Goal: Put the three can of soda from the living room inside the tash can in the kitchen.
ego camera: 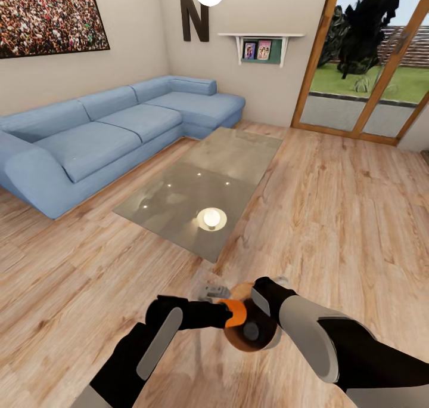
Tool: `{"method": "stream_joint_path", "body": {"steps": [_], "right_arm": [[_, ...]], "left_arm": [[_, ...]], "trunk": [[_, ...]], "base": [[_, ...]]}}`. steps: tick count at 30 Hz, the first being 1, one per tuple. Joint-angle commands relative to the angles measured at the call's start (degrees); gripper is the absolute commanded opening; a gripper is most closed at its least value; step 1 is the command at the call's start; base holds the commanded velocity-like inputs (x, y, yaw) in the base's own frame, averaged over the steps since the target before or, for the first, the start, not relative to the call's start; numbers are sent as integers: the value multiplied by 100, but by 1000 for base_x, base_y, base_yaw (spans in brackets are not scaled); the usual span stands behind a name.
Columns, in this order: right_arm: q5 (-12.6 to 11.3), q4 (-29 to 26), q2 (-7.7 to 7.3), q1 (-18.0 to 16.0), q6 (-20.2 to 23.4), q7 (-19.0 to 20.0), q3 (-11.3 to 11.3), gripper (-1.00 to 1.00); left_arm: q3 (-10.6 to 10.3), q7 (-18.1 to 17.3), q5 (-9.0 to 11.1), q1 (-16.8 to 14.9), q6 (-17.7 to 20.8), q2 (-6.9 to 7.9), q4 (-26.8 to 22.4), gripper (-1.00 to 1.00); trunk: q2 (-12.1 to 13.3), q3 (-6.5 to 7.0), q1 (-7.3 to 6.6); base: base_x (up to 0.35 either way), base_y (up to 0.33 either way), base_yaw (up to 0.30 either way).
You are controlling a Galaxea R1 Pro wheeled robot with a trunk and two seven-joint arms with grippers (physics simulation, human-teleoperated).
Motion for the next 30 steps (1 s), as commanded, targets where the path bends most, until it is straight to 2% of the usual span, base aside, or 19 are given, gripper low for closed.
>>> {"method": "stream_joint_path", "body": {"steps": [1, 11, 16, 20, 22, 30], "right_arm": [[26, -1, 0, -2, 12, 31, 71, -100], [27, 1, 0, -2, 18, 117, 72, -100], [27, 1, 0, -2, 22, 121, 72, -100], [27, 35, 0, -2, 23, 133, 73, -100], [25, 44, 0, -2, 23, 136, 72, -100], [27, 117, 0, -2, 25, 615, 80, -100]], "left_arm": [[-7, -9, -9, 0, -25, 0, 23, -100], [-38, -205, -11, -76, -392, -38, 582, -100], [-61, -224, -11, -190, -710, -59, 985, -100], [-347, -230, -11, -268, -984, -114, 1361, -100], [-412, -231, -11, -281, -1090, -123, 1452, -100], [-487, -236, -11, -315, -1422, -218, 1772, -100]], "trunk": [[0, 1, 0], [0, 1, 0], [0, 1, 0], [0, 1, 0], [0, 1, 0], [0, 1, 0]], "base": [[0, 0, 0], [0, 0, 0], [0, 0, 0], [0, 0, 0], [0, 0, 0], [0, 0, 0]]}}
